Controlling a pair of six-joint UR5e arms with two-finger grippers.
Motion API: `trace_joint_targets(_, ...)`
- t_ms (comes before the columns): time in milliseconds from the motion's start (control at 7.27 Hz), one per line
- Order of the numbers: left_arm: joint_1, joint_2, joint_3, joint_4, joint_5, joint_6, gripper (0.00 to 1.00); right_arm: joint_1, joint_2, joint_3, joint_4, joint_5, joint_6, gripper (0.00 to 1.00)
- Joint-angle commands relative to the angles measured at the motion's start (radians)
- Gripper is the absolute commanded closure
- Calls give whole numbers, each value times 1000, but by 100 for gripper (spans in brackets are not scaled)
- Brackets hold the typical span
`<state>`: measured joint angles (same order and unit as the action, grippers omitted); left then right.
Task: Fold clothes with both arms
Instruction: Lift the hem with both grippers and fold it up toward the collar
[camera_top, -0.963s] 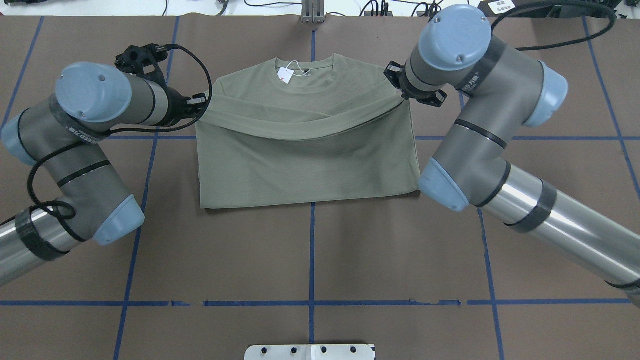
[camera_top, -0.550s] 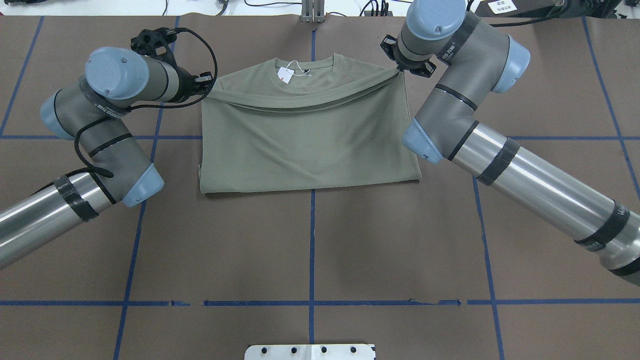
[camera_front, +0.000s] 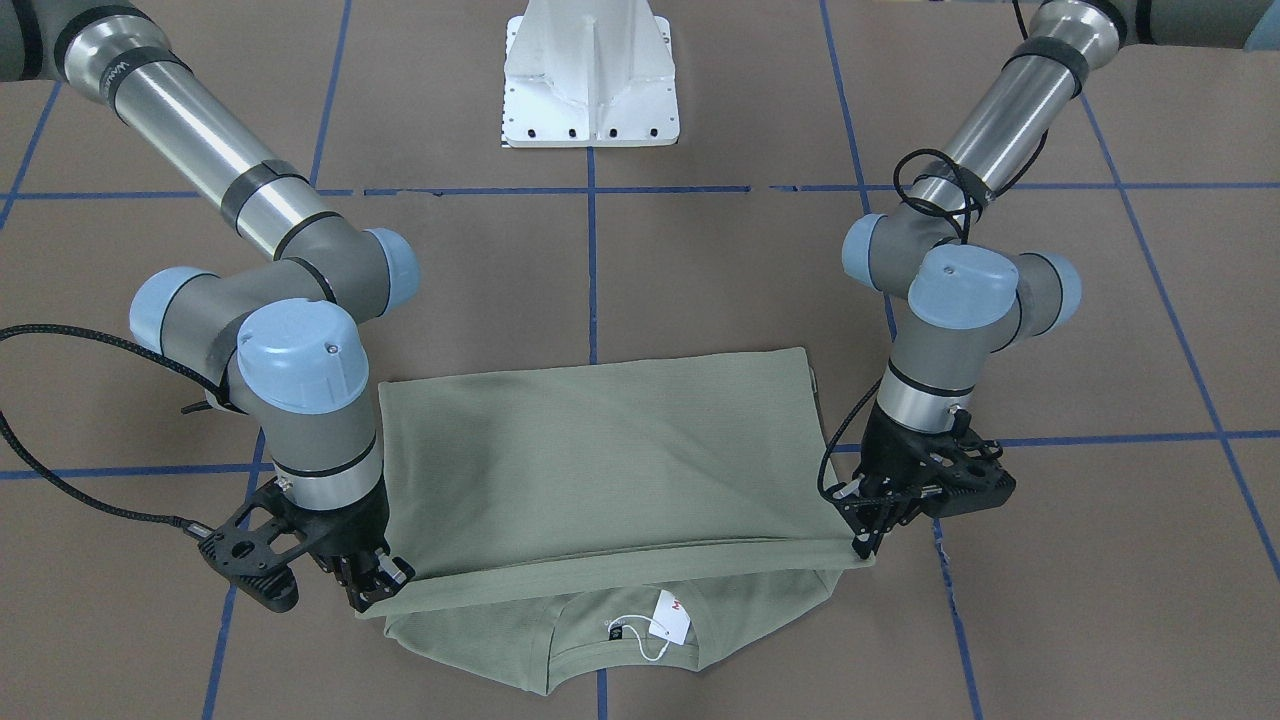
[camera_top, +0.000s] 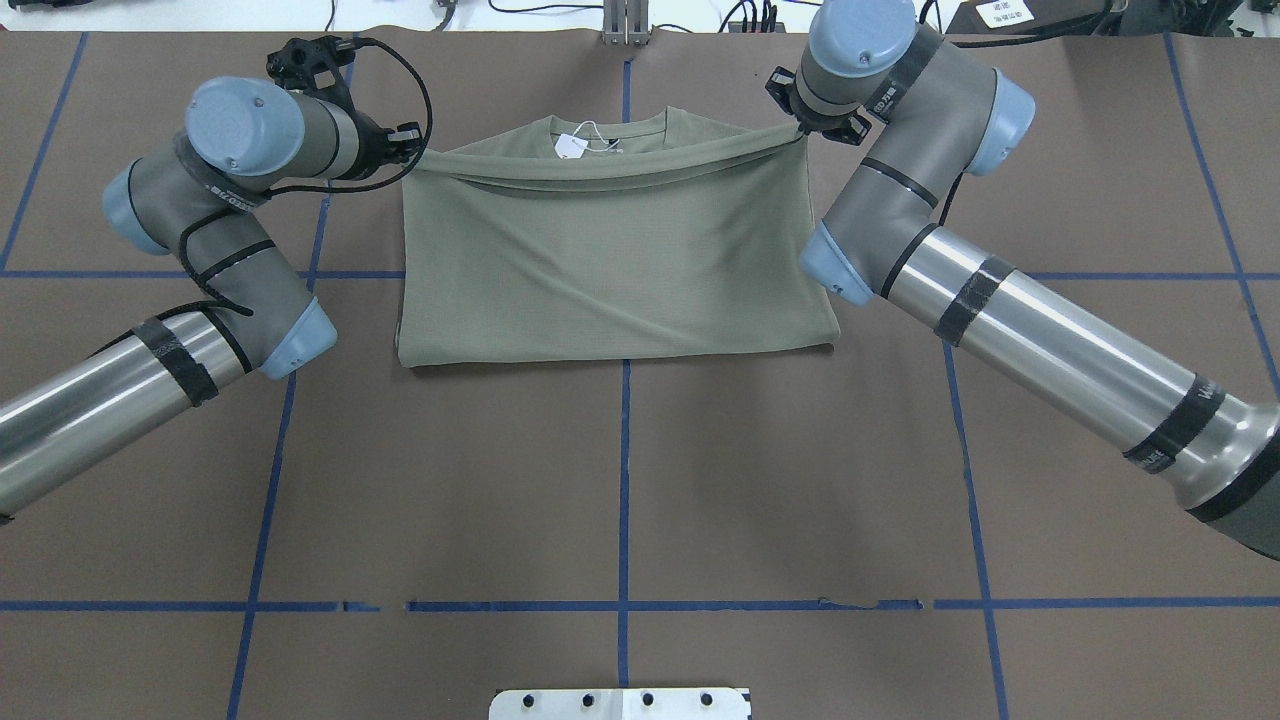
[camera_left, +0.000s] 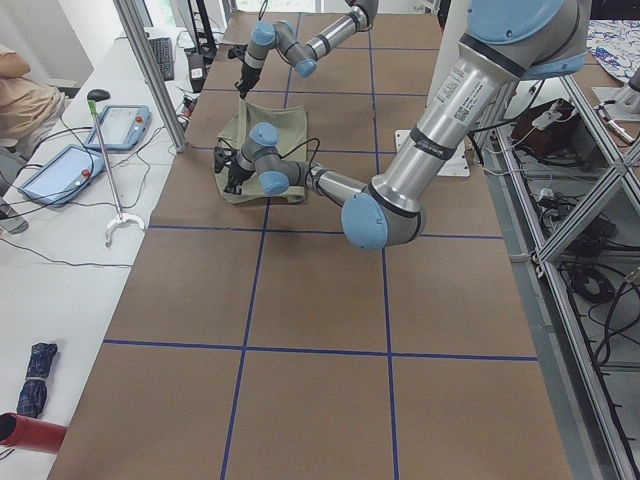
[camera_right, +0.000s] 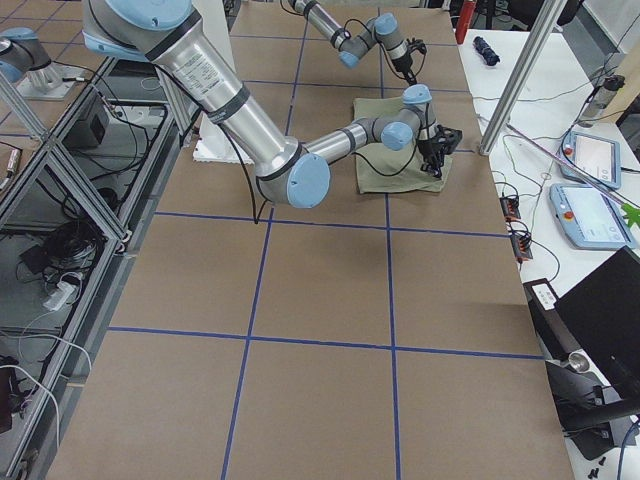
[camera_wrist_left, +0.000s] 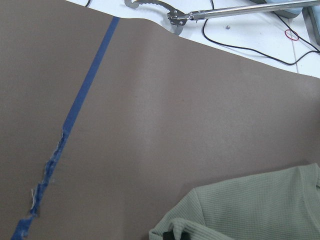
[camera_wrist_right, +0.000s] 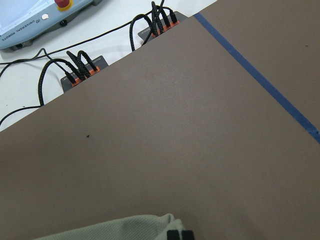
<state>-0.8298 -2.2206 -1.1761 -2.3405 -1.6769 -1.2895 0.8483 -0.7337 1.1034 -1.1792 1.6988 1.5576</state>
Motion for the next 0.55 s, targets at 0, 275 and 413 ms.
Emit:
trace_joint_targets(0, 0, -16, 24, -8, 0, 1, 92, -2, 10, -22, 9, 2, -1, 100)
trace_joint_targets(275, 0, -13, 61, -62, 0, 1, 75, -2, 13, -27, 49, 2, 1, 70)
trace_joint_targets(413, -2, -8, 58, -75, -4, -1, 64, 1, 7, -16, 99, 4, 12, 51)
